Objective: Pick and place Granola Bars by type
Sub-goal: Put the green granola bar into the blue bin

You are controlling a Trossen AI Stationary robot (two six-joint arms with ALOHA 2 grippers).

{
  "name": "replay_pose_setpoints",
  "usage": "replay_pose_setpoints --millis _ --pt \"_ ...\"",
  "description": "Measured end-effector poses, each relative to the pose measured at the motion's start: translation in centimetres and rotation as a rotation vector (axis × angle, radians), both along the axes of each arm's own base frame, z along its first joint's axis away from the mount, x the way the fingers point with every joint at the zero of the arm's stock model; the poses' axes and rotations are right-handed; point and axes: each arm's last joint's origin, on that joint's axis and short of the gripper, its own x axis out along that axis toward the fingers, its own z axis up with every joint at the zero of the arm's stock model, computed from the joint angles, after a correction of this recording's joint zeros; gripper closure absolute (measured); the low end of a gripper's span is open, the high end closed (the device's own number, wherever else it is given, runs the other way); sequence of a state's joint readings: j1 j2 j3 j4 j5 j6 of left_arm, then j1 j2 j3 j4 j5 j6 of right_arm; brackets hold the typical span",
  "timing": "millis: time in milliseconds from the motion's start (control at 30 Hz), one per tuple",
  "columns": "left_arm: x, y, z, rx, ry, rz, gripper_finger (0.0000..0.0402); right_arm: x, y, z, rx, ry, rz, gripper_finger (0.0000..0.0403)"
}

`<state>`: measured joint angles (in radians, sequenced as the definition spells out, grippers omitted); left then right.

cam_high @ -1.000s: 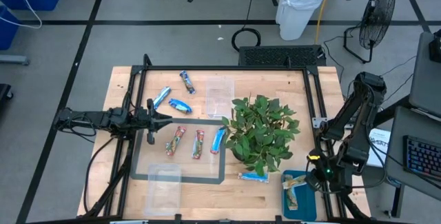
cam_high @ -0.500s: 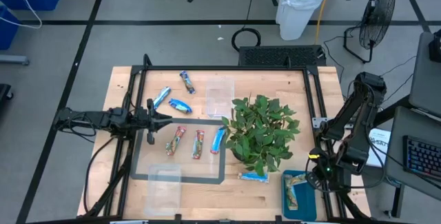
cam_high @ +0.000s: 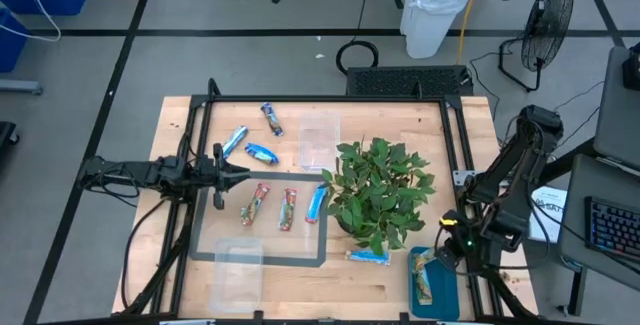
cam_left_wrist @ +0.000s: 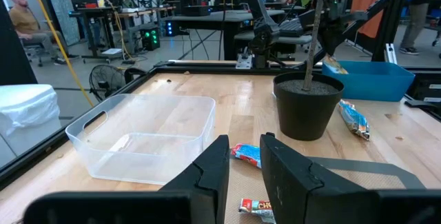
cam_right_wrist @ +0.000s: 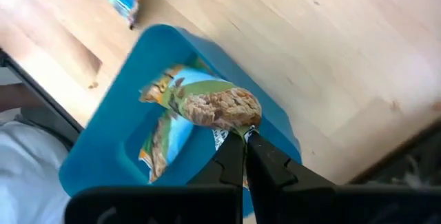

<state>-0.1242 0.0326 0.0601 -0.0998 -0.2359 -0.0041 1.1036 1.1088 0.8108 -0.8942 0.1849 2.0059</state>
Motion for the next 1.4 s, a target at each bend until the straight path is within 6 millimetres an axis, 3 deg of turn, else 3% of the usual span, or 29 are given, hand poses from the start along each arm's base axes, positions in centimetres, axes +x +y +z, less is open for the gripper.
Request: replay_pose_setpoints --millis 733,1133,1400 --pt "0.0 0.0 0.0 0.000 0.000 0.000 0.0314 2.6 1.2 1.1 0.106 -0.251 0.115 0.0403" --pt "0.0 0.0 0.0 0.000 0.000 0.000 0.0314 0.6 2.1 0.9 0.248 -0.051 -0.009 0.0403" --pt "0.0 0.0 0.0 0.000 0.001 0.000 0.0314 -0.6 2.0 0.5 0.242 0.077 -0.070 0.0403"
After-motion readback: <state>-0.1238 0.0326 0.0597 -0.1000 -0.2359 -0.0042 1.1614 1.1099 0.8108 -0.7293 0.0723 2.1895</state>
